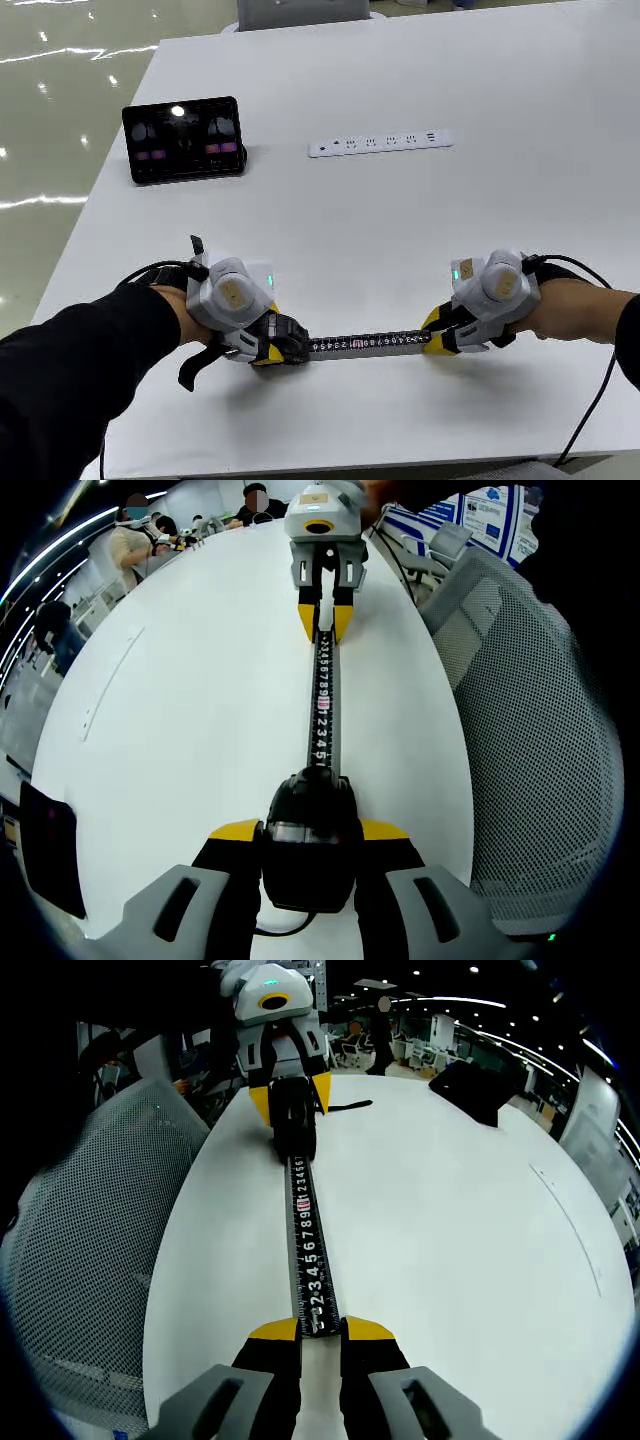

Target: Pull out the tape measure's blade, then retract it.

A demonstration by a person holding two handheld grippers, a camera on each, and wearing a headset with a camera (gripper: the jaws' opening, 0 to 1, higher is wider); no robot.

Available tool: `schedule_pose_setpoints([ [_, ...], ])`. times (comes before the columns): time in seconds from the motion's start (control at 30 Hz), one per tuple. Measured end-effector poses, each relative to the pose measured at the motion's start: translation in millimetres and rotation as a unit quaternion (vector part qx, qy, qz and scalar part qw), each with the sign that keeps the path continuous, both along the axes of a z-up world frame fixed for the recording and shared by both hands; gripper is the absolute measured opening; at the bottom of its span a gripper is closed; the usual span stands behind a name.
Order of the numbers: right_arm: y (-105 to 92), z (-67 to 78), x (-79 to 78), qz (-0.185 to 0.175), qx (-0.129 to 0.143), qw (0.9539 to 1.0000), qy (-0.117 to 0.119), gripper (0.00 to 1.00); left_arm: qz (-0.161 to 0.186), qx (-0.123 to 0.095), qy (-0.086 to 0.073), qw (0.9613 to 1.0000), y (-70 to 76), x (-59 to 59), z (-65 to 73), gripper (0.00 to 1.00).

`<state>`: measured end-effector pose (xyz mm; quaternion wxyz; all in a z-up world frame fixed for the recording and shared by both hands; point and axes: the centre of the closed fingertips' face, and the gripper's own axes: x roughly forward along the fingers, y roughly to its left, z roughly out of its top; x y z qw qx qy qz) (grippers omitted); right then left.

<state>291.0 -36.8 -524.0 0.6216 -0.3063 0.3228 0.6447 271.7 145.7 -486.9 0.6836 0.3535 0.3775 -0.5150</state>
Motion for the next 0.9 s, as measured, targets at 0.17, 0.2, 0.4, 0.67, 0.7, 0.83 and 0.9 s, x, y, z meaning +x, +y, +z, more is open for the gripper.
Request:
schedule_pose_setpoints([
  [0.17, -5.0, 0.2, 0.2, -0.002, 0.0, 1.0, 0.001, 0.1, 0.0, 0.0, 0.0, 1.0, 0.1, 0.0, -0.1, 0.3],
  [0.2, -5.7, 0.2, 0.2, -0.002, -0.001, 1.0, 0.001, 0.1, 0.0, 0.0, 0.0, 1.0, 0.2, 0.1, -0.1, 0.3],
  [0.4, -11.3, 0.5, 0.2, -0.001, -0.004, 1.0, -0.001, 0.1, -0.001, 0.0, 0.0, 1.0, 0.3, 0.2, -0.1, 0.3],
  [0.67, -17.3, 0.9, 1.7, -0.006, -0.004, 1.0, 0.0, 0.1, -0.001, 0.001, 0.0, 1.0, 0.1, 0.8, -0.4, 0.3],
  [0.7, -18.0, 0.7, 1.8, -0.006, -0.004, 1.0, 0.0, 0.1, -0.001, 0.001, 0.0, 1.0, 0.0, 0.8, -0.5, 0.3],
  [0.83, -21.6, -0.3, 3.3, -0.007, -0.005, 1.0, 0.0, 0.1, 0.0, 0.001, 0.0, 1.0, -0.2, 1.0, -0.5, 0.3],
  [0.9, -22.5, -0.2, 3.4, -0.007, -0.006, 1.0, 0.0, 0.1, 0.0, 0.001, 0.0, 1.0, -0.5, 1.0, -0.6, 0.3],
])
